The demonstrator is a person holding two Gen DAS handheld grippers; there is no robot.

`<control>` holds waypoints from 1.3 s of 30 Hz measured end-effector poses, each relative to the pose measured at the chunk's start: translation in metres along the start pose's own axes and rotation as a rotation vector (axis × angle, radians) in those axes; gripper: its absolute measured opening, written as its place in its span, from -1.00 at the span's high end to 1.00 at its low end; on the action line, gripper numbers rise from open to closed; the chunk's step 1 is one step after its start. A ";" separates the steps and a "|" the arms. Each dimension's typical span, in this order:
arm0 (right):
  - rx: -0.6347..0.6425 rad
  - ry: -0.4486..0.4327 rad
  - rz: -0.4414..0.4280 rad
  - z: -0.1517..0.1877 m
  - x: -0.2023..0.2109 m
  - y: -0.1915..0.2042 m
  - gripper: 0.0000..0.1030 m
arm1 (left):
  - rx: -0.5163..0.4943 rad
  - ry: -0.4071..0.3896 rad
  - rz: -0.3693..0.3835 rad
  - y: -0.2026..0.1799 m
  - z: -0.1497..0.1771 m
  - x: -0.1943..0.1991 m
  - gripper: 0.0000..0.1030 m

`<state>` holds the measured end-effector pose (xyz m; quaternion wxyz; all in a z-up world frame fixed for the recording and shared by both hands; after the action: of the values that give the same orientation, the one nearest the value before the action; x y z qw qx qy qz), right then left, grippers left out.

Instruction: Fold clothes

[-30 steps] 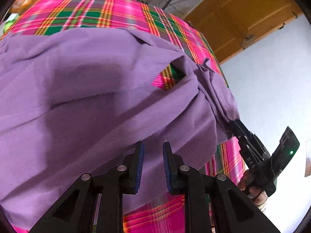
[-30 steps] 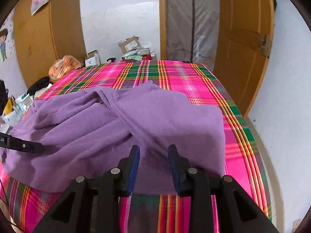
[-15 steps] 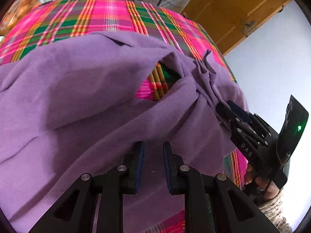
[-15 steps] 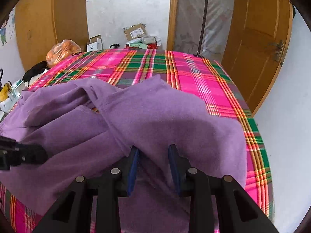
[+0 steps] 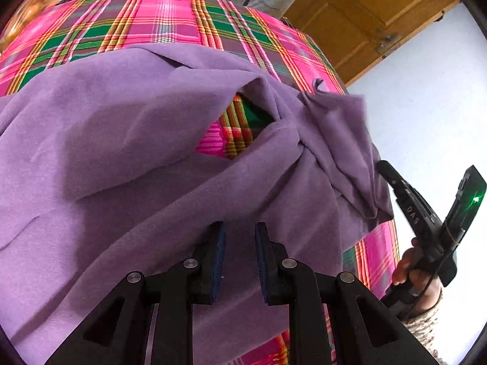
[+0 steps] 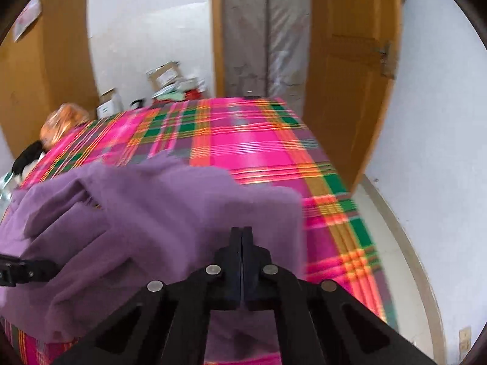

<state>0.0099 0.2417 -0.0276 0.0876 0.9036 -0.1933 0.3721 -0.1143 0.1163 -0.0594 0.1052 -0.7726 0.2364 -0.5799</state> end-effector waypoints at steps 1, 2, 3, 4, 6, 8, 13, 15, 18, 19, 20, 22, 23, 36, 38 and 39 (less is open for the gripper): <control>-0.017 -0.002 0.010 0.000 0.001 -0.009 0.99 | -0.004 0.002 0.002 -0.001 0.000 -0.001 0.61; -0.029 0.001 0.009 0.001 0.002 -0.015 0.99 | -0.008 0.003 0.003 -0.002 0.000 -0.002 0.61; -0.035 0.009 -0.013 0.002 0.002 -0.017 0.99 | -0.008 0.004 0.003 -0.004 0.000 -0.003 0.61; -0.040 0.016 -0.035 0.004 0.002 -0.019 0.99 | -0.009 0.006 0.004 -0.005 -0.001 -0.005 0.61; -0.028 0.025 -0.086 0.006 0.002 -0.016 0.98 | -0.009 0.007 0.006 -0.008 -0.002 -0.008 0.61; 0.018 0.017 -0.133 0.006 0.004 -0.002 0.96 | -0.008 0.005 0.008 -0.010 -0.002 -0.009 0.61; 0.101 0.012 -0.216 0.000 0.003 0.041 0.43 | -0.008 0.007 0.007 -0.015 0.000 -0.012 0.61; 0.132 0.022 -0.233 -0.002 -0.001 0.054 0.43 | -0.008 0.006 0.007 -0.016 0.000 -0.013 0.61; 0.173 0.058 -0.236 0.000 -0.011 0.068 0.42 | -0.002 0.002 0.014 -0.016 0.000 -0.014 0.61; 0.182 0.076 -0.246 0.002 -0.014 0.072 0.42 | 0.001 0.000 0.017 -0.015 0.000 -0.014 0.61; 0.195 0.086 -0.259 0.005 -0.014 0.077 0.42 | 0.001 -0.002 0.025 -0.015 0.000 -0.013 0.58; 0.226 0.088 -0.268 0.008 -0.015 0.085 0.34 | 0.001 -0.006 0.031 -0.016 -0.001 -0.013 0.57; 0.237 0.087 -0.266 0.010 -0.015 0.089 0.30 | 0.001 -0.007 0.032 -0.016 -0.001 -0.014 0.58; 0.240 0.048 -0.228 -0.009 -0.024 0.111 0.24 | 0.001 -0.027 0.055 -0.015 -0.002 -0.015 0.57; 0.242 0.048 -0.215 -0.011 -0.027 0.115 0.24 | 0.000 -0.030 0.061 -0.013 0.000 -0.013 0.57; 0.231 0.044 -0.211 -0.013 -0.028 0.115 0.24 | 0.002 -0.031 0.064 -0.013 0.000 -0.013 0.57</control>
<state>-0.0642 0.1495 -0.0364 0.0261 0.9146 -0.0513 0.4003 -0.1144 0.1338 -0.0651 0.1279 -0.7735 0.2588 -0.5642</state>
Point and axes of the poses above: each gripper's, at about its wrist camera, not at the fingertips, and x roughly against the way its jaws point, y to its left, z to its underside, the point moved 9 cm from there along -x, roughly the way its jaws point, and after that the axes turned 1 degree about y, right-handed, at the moved point
